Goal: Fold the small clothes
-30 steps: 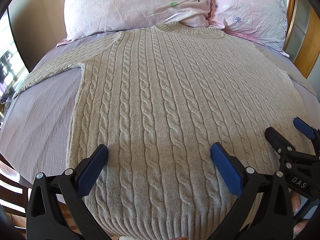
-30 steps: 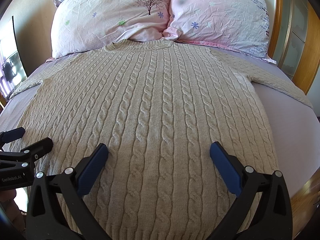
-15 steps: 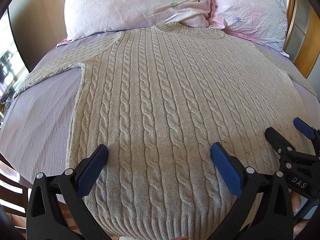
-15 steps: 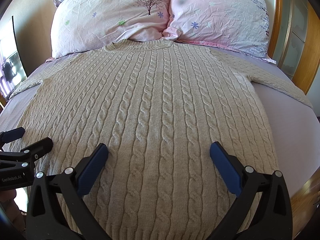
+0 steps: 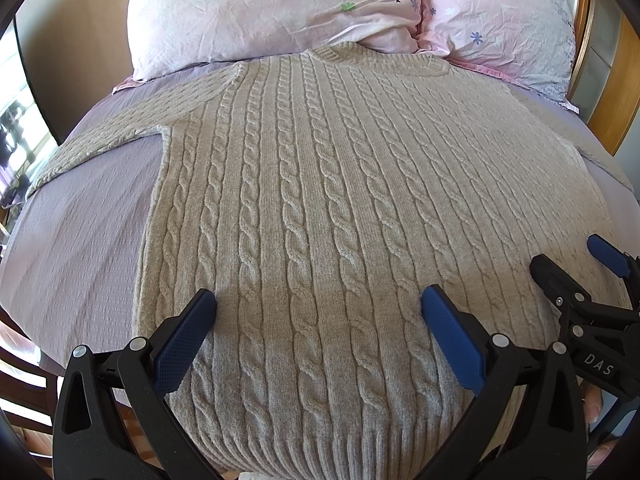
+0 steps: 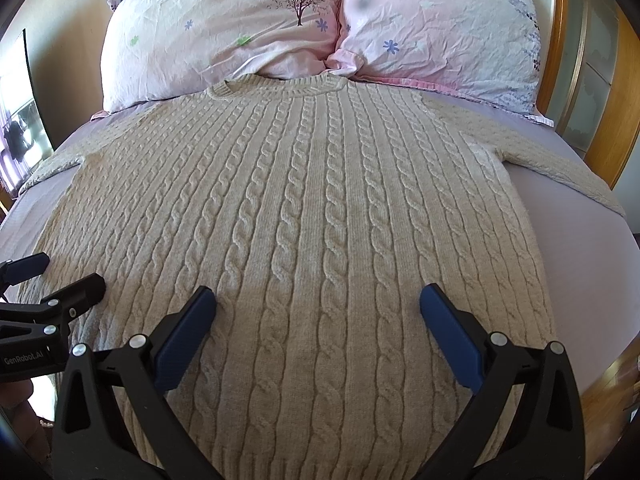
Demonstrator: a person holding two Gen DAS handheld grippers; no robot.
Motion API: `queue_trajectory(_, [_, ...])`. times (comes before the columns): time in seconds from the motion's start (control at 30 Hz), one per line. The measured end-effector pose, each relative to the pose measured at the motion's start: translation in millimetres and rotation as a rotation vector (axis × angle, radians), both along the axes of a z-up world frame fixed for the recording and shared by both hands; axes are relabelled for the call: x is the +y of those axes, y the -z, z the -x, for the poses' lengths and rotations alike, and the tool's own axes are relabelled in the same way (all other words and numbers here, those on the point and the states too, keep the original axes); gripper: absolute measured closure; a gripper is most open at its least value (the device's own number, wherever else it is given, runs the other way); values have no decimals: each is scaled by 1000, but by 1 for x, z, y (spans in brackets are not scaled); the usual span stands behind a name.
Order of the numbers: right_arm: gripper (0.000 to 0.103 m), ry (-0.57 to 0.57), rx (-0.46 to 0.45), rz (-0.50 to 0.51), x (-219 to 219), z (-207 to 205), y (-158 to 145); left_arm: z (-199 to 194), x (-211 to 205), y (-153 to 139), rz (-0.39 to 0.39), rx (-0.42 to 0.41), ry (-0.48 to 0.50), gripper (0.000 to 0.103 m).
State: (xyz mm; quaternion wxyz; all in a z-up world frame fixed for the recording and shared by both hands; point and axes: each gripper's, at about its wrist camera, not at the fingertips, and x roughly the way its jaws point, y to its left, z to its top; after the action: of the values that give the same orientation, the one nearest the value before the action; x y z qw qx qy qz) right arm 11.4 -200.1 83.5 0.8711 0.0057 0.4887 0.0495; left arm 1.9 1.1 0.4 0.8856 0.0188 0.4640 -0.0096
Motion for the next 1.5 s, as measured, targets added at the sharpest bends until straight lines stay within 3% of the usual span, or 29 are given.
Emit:
queue_trajectory(0.27, [2, -95, 5, -6, 0, -4, -1, -5, -2, -2, -2, 24, 18, 1])
queue_trajectory(0.33, [2, -182, -2, -44, -9, -7, -3, -7, -3, -2, -6, 24, 23, 1])
queue_trajectory(0.4, [2, -149, -25, -89, -38, -14, -14, -7, -3, -4, -13, 18, 38, 1])
queue_trajectory(0.5, [2, 88, -155, -142, -126, -33, -45, -11, 6, -15, -11, -27, 56, 1])
queue_trajectory(0.57, [2, 348, -205, -220, -211, -49, -55, -11, 19, -27, 9, -107, 36, 1])
queue_trajectory(0.6, [19, 455, -203, -264, -246, -53, -53, -13, 27, -34, 19, -154, 18, 1])
queue_trajectory(0.63, [43, 598, -175, -336, -293, -60, -46, -16, 37, -41, 32, -206, -7, 1])
queue_trajectory(0.7, [60, 812, -85, -471, -362, -67, -22, -24, 56, -50, 77, -277, -42, 1])
queue_trajectory(0.73, [60, 879, -65, -516, -386, -69, -11, -29, 68, -54, 118, -303, -64, 1])
queue_trajectory(0.83, [60, 1021, -16, -534, -433, -77, 16, -44, 99, -60, 178, -357, -133, 1])
queue_trajectory(0.97, [69, 1086, -42, -581, -457, -86, 36, -61, 139, -63, 225, -351, -202, 1])
queue_trajectory(1.0, [74, 1093, -51, -580, -461, -89, 38, -65, 151, -61, 252, -344, -216, 1])
queue_trajectory(1.03, [91, 1098, -51, -571, -464, -95, 43, -64, 160, -60, 271, -340, -233, 1])
queue_trajectory(1.1, [94, 1108, -54, -564, -468, -99, 45, -66, 181, -57, 296, -326, -275, 1])
queue_trajectory(1.2, [95, 963, -196, -415, -431, -116, 0, -68, 212, -51, 265, -303, -349, 1])
queue_trajectory(1.23, [96, 860, -254, -372, -404, -124, -22, -65, 219, -49, 251, -310, -357, 1])
queue_trajectory(1.37, [96, 404, -379, -383, -266, -151, -91, -64, 254, -46, 225, -316, -444, 1])
queue_trajectory(1.43, [96, 152, -375, -404, -183, -159, -106, -63, 278, -41, 318, -325, -511, 1])
queue_trajectory(1.5, [94, -113, -255, -432, -94, -163, -94, -63, 299, -32, 446, -333, -585, 1])
